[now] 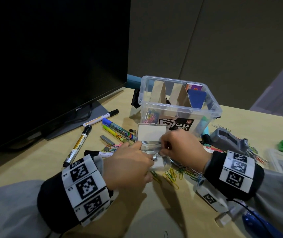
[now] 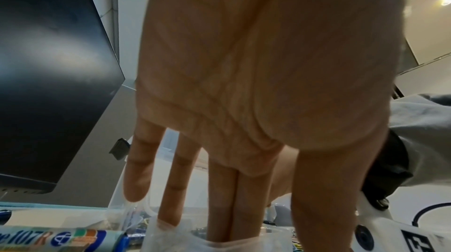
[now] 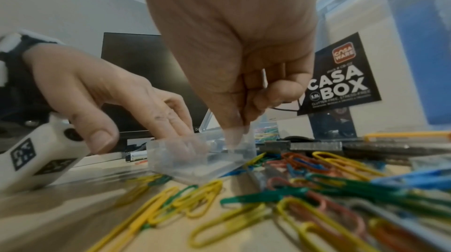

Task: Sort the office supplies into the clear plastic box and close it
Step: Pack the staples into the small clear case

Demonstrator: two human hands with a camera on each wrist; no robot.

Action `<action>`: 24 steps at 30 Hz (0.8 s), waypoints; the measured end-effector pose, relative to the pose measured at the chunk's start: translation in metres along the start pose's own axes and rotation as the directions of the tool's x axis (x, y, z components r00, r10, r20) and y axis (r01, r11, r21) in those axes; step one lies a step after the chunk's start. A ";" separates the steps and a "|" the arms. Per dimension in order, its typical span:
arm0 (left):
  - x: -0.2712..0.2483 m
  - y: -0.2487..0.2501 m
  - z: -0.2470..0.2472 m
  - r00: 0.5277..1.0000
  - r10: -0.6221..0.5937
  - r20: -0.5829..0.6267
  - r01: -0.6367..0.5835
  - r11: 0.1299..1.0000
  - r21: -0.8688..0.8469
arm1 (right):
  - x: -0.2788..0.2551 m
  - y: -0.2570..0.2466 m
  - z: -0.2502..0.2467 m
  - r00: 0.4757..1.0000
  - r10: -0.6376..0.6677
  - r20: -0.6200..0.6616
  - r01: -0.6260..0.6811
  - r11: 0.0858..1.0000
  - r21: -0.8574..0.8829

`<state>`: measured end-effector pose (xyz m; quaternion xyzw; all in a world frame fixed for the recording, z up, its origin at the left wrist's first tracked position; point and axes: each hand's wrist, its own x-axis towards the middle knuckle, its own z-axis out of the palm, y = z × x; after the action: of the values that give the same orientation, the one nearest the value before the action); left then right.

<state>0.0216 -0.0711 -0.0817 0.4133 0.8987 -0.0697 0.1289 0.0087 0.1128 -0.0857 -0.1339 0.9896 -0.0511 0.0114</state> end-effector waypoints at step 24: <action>-0.002 -0.003 -0.016 0.973 -0.140 -0.184 0.093 0.966 -0.242 | -0.011 0.011 -0.020 0.997 -0.039 -0.072 0.050 0.988 0.148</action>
<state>0.0180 -0.0712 -0.0661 0.3466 0.9319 0.0698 0.0810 0.0162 0.1279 -0.0667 -0.1530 0.9795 -0.1303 -0.0140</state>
